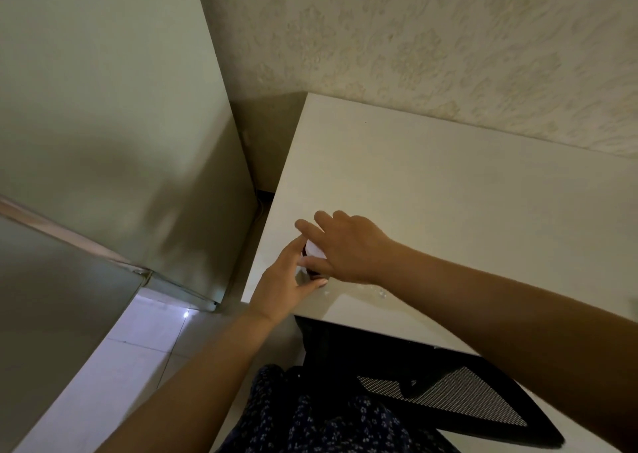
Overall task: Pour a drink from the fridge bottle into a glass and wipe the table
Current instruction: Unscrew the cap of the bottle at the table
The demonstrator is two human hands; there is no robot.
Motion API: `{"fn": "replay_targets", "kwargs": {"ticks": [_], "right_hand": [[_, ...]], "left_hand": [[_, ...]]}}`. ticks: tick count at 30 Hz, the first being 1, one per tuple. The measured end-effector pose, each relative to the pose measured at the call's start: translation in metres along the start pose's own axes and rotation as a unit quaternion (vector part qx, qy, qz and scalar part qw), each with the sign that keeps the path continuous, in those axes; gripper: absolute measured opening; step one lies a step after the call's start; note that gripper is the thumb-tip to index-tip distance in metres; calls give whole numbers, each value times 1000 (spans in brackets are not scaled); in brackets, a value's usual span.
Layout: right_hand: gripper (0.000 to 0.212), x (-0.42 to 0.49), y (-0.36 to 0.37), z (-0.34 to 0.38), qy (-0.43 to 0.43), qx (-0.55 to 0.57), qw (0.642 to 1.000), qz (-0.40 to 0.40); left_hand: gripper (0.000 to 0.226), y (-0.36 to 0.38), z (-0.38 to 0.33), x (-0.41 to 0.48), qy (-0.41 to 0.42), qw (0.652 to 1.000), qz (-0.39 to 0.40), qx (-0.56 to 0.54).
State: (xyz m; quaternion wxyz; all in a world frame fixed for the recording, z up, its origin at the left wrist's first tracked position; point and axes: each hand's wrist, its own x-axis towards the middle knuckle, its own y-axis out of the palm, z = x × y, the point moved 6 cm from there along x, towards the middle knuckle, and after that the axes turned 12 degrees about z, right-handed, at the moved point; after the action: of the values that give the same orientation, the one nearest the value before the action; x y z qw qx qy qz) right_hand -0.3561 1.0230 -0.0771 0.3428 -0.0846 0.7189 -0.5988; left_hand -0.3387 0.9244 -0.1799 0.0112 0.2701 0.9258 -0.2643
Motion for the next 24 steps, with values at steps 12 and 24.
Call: {"fn": "replay_targets", "kwargs": {"ticks": [12,24], "right_hand": [[47,6,12,1,95,48,994,10],[38,-16,1,-4,-68,34,992,-101]], "left_hand": [[63,2,-5,-4,9,999,-30,21],[69,4,6,4,8,1000,-14,13]]}}
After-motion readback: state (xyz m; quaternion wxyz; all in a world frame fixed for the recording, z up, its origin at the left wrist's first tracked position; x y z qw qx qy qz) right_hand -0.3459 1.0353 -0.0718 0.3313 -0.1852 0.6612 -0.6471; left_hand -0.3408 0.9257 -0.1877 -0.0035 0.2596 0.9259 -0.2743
